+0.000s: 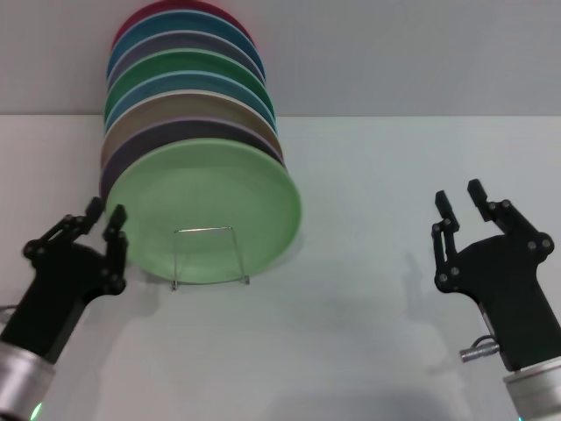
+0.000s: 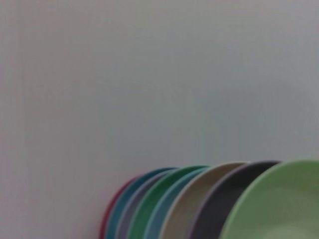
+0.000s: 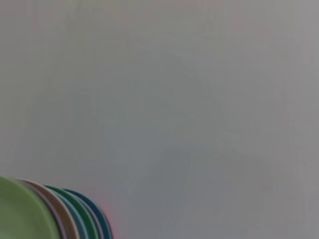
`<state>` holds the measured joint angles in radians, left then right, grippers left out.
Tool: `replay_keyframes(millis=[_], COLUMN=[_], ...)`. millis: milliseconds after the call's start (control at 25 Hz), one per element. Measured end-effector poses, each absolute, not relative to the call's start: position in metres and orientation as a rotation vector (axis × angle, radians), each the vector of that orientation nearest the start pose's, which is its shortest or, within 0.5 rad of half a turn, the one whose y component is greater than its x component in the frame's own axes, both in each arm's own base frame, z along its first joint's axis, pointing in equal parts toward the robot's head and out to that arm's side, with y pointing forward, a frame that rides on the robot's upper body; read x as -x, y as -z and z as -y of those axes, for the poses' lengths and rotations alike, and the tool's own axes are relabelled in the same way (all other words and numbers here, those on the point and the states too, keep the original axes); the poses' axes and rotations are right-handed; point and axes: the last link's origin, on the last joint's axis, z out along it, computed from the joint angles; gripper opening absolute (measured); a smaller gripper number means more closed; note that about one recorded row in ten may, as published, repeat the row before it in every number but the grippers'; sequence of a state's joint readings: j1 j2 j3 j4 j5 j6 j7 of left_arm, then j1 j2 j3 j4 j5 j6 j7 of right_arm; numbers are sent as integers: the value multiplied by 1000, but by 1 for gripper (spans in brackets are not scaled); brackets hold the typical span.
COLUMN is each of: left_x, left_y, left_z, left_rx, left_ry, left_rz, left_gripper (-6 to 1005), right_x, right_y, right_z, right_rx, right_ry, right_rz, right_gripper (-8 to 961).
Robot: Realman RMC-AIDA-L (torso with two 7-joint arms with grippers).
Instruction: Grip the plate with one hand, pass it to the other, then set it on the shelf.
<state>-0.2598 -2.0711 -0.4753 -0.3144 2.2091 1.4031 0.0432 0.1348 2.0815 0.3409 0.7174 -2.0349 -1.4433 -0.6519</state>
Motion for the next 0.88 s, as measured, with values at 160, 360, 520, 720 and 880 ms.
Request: replay_keyframes(millis=[160, 360, 520, 720, 880], left_x=[305, 316, 318, 321, 324], left_y=[44, 29, 24, 18, 12], left_z=[-245, -209, -205, -209, -213], left_rx=[1721, 1617, 1592, 1562, 1543], left_ry=[814, 872, 920, 969, 976], left_rz=[304, 331, 372, 413, 424], left_gripper=[226, 239, 285, 493, 607], right_x=[-244, -252, -257, -269, -284], right_y=[68, 61, 55, 46, 38], right_z=[-233, -251, -259, -269, -280], right_rx=[1561, 1517, 1491, 1481, 1501], right_ry=[-655, -623, -629, -680, -741], right_rz=[-144, -177, -205, -249, -322], right_gripper=[376, 390, 402, 416, 427])
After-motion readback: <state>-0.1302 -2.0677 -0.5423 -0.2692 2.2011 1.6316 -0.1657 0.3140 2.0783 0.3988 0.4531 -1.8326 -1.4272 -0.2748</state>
